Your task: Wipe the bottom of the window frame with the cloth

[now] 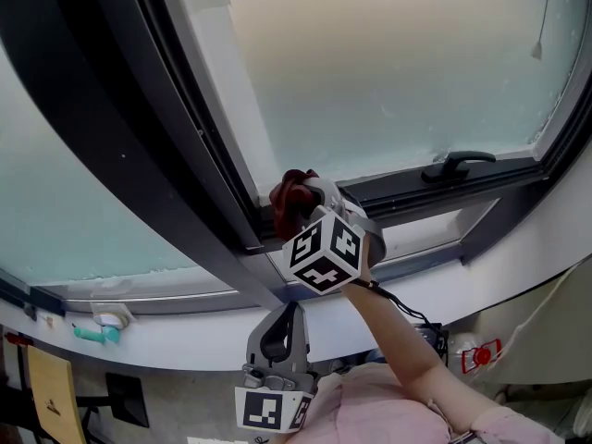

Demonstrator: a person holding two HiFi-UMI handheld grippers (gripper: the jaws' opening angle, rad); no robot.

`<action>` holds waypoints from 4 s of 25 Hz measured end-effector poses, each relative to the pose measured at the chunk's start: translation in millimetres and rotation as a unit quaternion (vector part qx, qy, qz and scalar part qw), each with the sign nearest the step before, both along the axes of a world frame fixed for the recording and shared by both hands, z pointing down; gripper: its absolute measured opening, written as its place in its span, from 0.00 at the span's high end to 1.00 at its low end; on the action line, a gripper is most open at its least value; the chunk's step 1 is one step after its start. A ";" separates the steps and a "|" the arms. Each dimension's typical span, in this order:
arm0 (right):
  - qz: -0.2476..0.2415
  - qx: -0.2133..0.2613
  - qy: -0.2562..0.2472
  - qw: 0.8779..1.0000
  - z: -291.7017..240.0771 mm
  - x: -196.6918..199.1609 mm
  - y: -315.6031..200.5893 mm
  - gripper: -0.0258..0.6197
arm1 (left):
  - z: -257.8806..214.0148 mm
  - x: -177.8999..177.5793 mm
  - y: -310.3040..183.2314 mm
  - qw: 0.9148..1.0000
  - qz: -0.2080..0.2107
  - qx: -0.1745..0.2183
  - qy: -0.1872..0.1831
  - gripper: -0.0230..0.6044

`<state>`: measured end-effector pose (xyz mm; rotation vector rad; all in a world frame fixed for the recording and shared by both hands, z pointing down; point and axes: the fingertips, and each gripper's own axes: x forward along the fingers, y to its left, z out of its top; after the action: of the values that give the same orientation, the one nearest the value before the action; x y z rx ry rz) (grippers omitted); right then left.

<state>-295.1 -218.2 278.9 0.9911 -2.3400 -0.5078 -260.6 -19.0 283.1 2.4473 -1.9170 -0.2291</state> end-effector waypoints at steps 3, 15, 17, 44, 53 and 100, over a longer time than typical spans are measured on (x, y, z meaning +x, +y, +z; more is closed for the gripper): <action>-0.001 -0.002 -0.002 1.000 -0.1 0.5 -0.2 0.88 | -1.1 -0.2 -0.9 1.000 -0.002 0.002 0.000 0.96; 0.011 -0.009 -0.011 1.000 0.1 15.1 -6.3 0.88 | -7.6 -0.8 -4.2 1.000 -0.009 0.010 -0.005 0.96; 0.013 -0.009 -0.013 1.000 -0.1 17.0 -6.9 0.88 | -8.9 0.5 -4.7 1.000 -0.008 0.012 -0.005 0.96; 0.048 -0.029 -0.044 0.997 3.3 65.5 -18.8 0.88 | -1.9 0.6 5.9 0.999 -0.033 0.005 0.023 0.96; 0.048 -0.009 -0.047 0.998 -1.8 60.0 -26.4 0.88 | -10.9 -18.2 14.8 0.998 -0.060 0.029 0.018 0.96; 0.073 -0.031 -0.055 0.995 -0.7 121.4 -44.3 0.88 | 3.8 25.1 -15.4 0.999 0.014 0.003 0.033 0.96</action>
<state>-173.7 -262.4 278.2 1.1773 -2.3420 -0.3293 -235.5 -34.4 287.0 2.4376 -1.8568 -0.3103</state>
